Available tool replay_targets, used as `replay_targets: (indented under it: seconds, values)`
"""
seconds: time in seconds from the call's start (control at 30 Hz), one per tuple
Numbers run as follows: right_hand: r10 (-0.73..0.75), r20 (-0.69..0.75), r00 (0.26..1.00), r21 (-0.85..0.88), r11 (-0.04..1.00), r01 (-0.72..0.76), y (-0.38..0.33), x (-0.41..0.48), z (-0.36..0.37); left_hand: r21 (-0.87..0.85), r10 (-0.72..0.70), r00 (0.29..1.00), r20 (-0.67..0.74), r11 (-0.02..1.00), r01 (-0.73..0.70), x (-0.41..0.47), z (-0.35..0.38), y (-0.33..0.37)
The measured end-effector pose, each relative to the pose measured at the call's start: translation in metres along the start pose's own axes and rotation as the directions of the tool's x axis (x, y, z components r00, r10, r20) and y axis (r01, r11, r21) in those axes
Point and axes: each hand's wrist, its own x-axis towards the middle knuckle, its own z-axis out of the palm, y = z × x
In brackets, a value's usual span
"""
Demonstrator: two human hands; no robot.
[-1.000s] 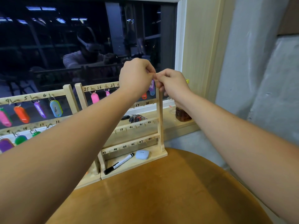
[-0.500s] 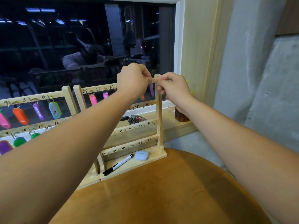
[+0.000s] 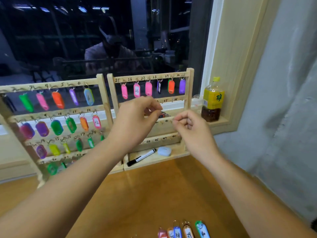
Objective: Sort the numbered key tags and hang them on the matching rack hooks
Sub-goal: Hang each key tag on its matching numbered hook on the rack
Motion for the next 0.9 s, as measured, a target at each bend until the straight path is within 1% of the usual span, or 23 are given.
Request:
replay_targets:
  seconds: [0.1,0.2,0.37,0.47,0.57,0.7,0.8,0.9]
  values:
    - [0.033,0.114,0.993,0.003,0.999,-0.033,0.003,-0.04,0.025,-0.007,-0.099,0.991,0.092,0.995,0.1,-0.059,-0.013,-0.03]
    - [0.058,0.187,0.981,-0.017,0.998,-0.056,0.006,-0.077,0.05,0.0,-0.206,0.966,0.159,0.978,0.208,-0.118,-0.022,-0.058]
    - [0.116,0.313,0.943,-0.031,0.993,-0.112,0.003,-0.139,0.08,0.048,-0.323,0.912,0.253,0.945,0.322,-0.208,-0.038,-0.095]
    - [0.12,0.357,0.926,-0.067,0.992,-0.102,0.001,-0.169,0.095,0.058,-0.378,0.882,0.282,0.924,0.378,-0.248,-0.047,-0.104]
    - [0.143,0.378,0.915,-0.092,0.989,-0.117,0.003,-0.192,0.111,0.023,-0.43,0.853,0.297,0.896,0.444,-0.278,-0.055,-0.109]
    - [0.099,0.404,0.909,-0.228,0.974,-0.005,0.006,-0.217,0.139,-0.01,-0.483,0.826,0.292,0.862,0.508,-0.307,-0.065,-0.118]
    - [0.09,0.493,0.865,-0.288,0.955,0.065,0.005,-0.231,0.155,0.009,-0.487,0.82,0.301,0.861,0.508,-0.323,-0.07,-0.124]
    - [0.069,0.562,0.824,-0.377,0.908,0.181,0.001,-0.24,0.167,0.017,-0.479,0.808,0.343,0.863,0.505,-0.331,-0.077,-0.129]
